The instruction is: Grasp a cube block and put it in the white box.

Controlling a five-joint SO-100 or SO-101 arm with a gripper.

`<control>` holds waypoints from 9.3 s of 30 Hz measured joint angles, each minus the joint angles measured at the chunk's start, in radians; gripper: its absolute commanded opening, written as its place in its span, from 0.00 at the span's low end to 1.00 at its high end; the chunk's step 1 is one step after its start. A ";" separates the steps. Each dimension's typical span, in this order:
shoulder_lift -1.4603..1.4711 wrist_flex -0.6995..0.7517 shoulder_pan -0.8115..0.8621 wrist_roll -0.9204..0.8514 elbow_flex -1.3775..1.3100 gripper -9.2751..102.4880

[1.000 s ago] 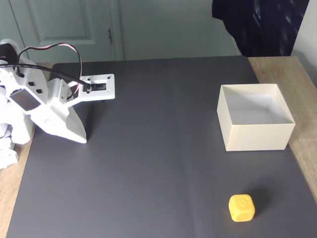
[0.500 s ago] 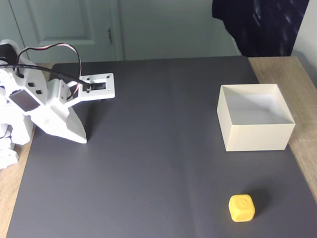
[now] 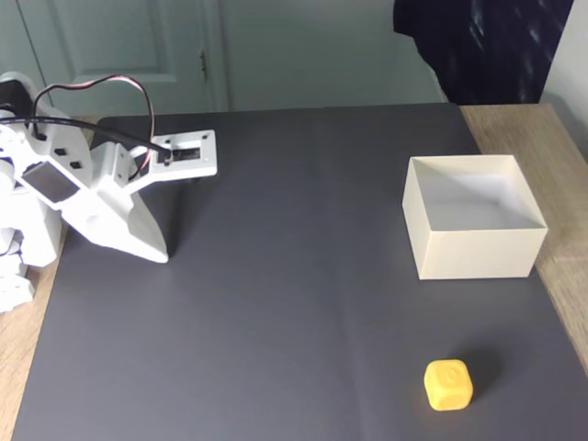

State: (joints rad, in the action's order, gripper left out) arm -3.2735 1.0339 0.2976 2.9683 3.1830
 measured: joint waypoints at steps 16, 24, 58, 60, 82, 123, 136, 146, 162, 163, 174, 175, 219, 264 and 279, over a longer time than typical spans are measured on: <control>0.815 -0.253 0.098 0.071 -0.709 0.08; 1.149 -0.256 0.210 0.107 -1.091 0.09; 1.959 -0.334 0.460 0.160 -1.775 0.27; 1.971 -0.334 0.472 0.160 -1.782 0.27; 2.454 -0.216 0.515 0.160 -2.339 0.29; 2.672 -0.179 0.515 0.150 -2.528 0.34; 2.869 -0.095 0.515 0.146 -2.812 0.33; 2.911 -0.092 0.515 0.150 -2.878 0.22; 2.941 -0.054 0.482 0.160 -2.944 0.08; 2.941 -0.049 0.479 0.160 -2.944 0.08; 3.036 0.046 0.436 0.176 -3.143 0.08; 3.050 0.064 0.430 0.176 -3.180 0.08; 2.827 0.052 0.092 0.094 -3.329 0.10; 2.945 0.114 0.060 0.101 -3.327 0.16; 2.658 0.460 -0.002 0.189 -3.332 0.08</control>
State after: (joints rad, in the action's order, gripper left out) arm -0.6151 1.4941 0.2961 3.1569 -0.1488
